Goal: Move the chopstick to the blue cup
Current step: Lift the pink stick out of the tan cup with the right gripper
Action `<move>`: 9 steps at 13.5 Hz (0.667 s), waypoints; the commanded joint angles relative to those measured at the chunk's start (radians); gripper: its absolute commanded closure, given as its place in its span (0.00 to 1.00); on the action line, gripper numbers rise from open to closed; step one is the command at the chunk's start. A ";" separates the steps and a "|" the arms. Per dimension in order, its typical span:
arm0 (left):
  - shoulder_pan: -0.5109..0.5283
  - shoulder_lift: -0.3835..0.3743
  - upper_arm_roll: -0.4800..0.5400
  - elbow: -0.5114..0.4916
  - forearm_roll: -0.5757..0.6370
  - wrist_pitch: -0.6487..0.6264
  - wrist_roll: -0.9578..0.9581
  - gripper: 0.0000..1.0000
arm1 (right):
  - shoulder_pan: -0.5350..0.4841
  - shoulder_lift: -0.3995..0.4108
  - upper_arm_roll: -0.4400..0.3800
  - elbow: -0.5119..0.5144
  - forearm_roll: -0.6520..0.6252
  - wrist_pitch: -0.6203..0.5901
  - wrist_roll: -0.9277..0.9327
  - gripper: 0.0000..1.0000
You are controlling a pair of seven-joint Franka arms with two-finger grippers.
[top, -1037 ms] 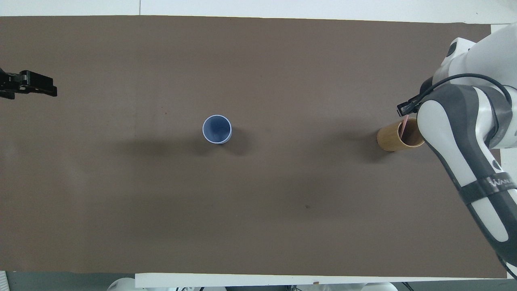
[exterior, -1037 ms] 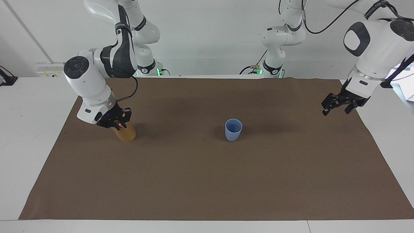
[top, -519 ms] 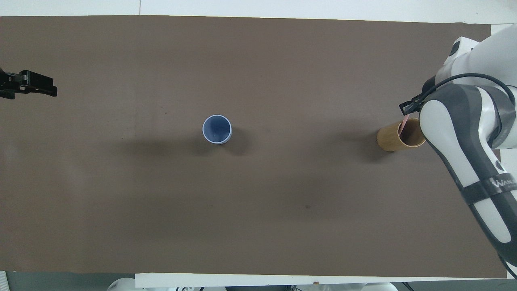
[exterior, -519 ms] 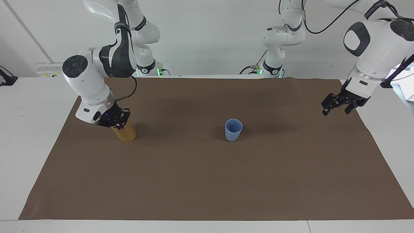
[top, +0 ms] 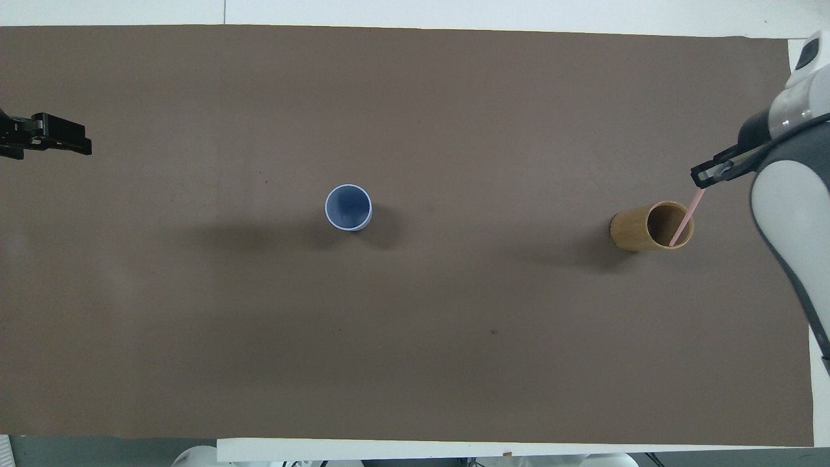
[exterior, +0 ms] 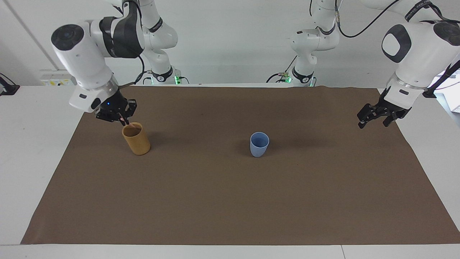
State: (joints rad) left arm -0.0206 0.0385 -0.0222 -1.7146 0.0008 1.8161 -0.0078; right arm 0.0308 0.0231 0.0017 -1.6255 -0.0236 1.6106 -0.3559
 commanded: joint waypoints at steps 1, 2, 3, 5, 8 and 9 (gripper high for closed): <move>-0.004 0.006 0.002 0.016 0.016 -0.020 -0.001 0.01 | 0.052 0.024 0.011 0.146 -0.012 -0.086 0.017 1.00; -0.004 0.006 0.002 0.016 0.018 -0.020 0.000 0.01 | 0.073 0.035 0.011 0.185 -0.007 -0.096 0.041 1.00; -0.004 0.006 0.002 0.016 0.018 -0.020 -0.001 0.01 | 0.113 0.053 0.012 0.223 -0.007 -0.103 0.105 1.00; -0.004 0.006 0.002 0.016 0.016 -0.020 0.000 0.01 | 0.185 0.089 0.017 0.291 0.008 -0.088 0.268 1.00; -0.004 0.006 0.002 0.016 0.016 -0.020 0.000 0.01 | 0.257 0.092 0.017 0.289 0.080 0.015 0.498 1.00; -0.004 0.006 0.002 0.016 0.018 -0.018 -0.001 0.01 | 0.286 0.095 0.017 0.279 0.105 0.056 0.564 1.00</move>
State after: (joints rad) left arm -0.0206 0.0385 -0.0221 -1.7146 0.0008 1.8161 -0.0078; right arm 0.2947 0.0957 0.0192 -1.3695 0.0369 1.6217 0.1085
